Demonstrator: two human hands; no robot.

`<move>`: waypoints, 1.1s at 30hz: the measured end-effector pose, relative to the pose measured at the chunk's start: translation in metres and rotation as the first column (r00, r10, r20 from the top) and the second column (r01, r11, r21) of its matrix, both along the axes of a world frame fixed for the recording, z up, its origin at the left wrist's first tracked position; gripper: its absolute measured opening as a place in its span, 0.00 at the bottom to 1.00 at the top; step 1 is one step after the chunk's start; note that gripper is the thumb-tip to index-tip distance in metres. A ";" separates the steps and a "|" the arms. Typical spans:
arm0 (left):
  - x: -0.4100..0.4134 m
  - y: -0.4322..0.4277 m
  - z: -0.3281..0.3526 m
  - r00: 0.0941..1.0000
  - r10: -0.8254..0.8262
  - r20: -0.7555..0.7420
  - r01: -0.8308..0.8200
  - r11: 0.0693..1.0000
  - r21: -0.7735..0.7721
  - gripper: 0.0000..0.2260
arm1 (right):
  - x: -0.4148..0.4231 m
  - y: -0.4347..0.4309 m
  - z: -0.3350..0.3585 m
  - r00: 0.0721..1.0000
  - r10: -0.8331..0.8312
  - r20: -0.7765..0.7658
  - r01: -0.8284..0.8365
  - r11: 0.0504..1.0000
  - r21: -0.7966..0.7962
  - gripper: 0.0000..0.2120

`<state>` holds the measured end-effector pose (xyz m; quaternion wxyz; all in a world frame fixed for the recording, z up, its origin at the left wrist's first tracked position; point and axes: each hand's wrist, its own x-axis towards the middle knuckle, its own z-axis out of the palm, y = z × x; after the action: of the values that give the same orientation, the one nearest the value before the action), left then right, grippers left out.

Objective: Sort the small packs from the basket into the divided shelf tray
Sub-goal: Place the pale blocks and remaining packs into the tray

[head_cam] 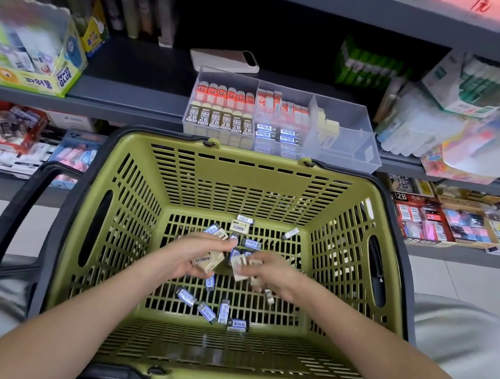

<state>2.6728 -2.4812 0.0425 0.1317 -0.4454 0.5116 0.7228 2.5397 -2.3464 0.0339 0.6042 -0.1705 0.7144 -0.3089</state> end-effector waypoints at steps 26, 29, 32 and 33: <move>-0.001 -0.036 0.021 0.810 0.586 -0.004 -0.580 0.802 0.143 0.16 | -0.024 -0.063 -0.063 0.472 0.173 -0.864 -0.224 0.972 0.072 0.15; -0.001 -0.035 0.021 0.811 0.584 -0.009 -0.577 0.804 0.145 0.15 | -0.022 -0.064 -0.065 0.532 0.195 -0.824 -0.137 0.980 0.143 0.18; -0.001 -0.033 0.024 0.827 0.562 -0.012 -0.556 0.820 0.138 0.14 | -0.017 -0.062 -0.069 0.589 0.247 -0.769 -0.133 0.969 0.209 0.19; -0.001 -0.032 0.025 0.827 0.561 -0.012 -0.555 0.821 0.137 0.14 | -0.017 -0.060 -0.070 0.589 0.258 -0.766 -0.145 0.966 0.215 0.19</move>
<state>2.6720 -2.5134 0.0679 -0.0707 -0.5475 0.3150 0.7721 2.5227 -2.4066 -0.0360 0.2697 -0.3289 0.9010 -0.0850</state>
